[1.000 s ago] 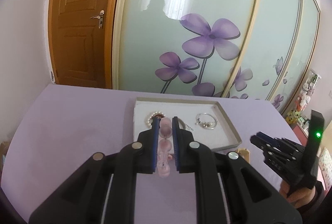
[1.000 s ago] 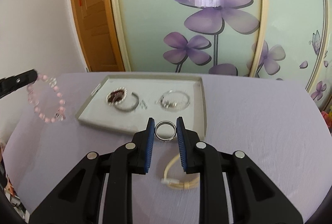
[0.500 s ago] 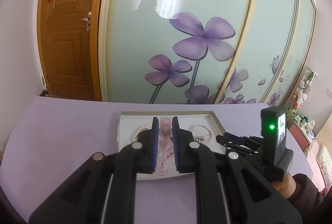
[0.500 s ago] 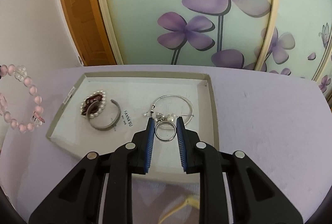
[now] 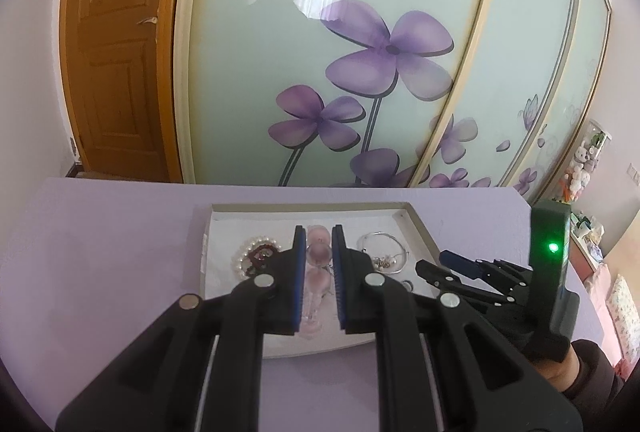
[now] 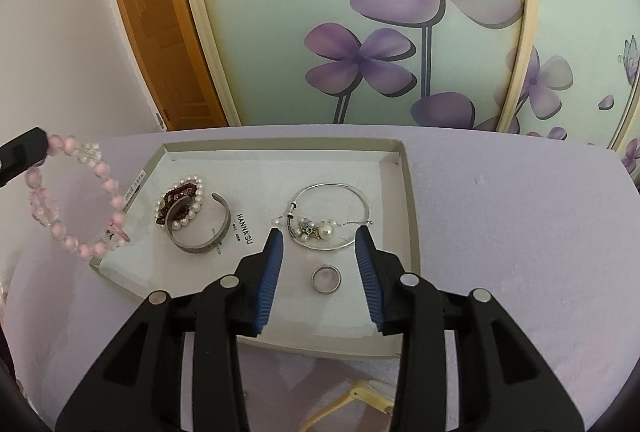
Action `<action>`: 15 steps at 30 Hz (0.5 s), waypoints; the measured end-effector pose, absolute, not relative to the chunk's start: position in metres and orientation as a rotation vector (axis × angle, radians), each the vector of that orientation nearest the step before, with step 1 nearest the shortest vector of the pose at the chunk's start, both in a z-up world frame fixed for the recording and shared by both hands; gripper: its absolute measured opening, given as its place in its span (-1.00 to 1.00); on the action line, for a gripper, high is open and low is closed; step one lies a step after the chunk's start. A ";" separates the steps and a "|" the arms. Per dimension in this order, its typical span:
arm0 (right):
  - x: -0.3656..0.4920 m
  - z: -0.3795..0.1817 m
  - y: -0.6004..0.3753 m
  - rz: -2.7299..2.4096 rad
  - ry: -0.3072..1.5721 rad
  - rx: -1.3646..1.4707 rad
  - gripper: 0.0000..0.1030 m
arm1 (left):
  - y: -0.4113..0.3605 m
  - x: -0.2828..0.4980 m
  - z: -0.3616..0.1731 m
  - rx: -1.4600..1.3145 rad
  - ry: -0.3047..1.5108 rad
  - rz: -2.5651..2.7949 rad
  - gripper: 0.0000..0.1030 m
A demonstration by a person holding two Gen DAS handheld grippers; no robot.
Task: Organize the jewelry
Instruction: 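Carry the pink bracelet and silver ring into the tray and open both tools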
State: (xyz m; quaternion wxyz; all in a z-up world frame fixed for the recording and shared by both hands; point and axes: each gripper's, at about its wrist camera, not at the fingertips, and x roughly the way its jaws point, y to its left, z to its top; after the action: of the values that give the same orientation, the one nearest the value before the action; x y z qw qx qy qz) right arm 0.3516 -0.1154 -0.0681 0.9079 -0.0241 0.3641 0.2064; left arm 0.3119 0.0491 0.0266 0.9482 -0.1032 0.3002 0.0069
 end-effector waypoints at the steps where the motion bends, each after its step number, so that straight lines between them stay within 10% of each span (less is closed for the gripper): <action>1: 0.351 -0.068 -0.116 0.426 0.749 -0.054 -0.24 | 0.048 0.315 0.025 -0.211 0.615 0.014 -0.75; 15: 0.341 -0.071 -0.132 0.435 0.727 -0.055 -0.24 | 0.026 0.362 0.019 -0.215 0.640 -0.022 -0.75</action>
State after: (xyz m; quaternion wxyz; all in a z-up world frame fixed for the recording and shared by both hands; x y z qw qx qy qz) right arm 0.3409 -0.1323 -0.0710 0.9113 -0.0266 0.3526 0.2109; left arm 0.3624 0.0260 0.0186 0.9435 -0.1052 0.3140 -0.0106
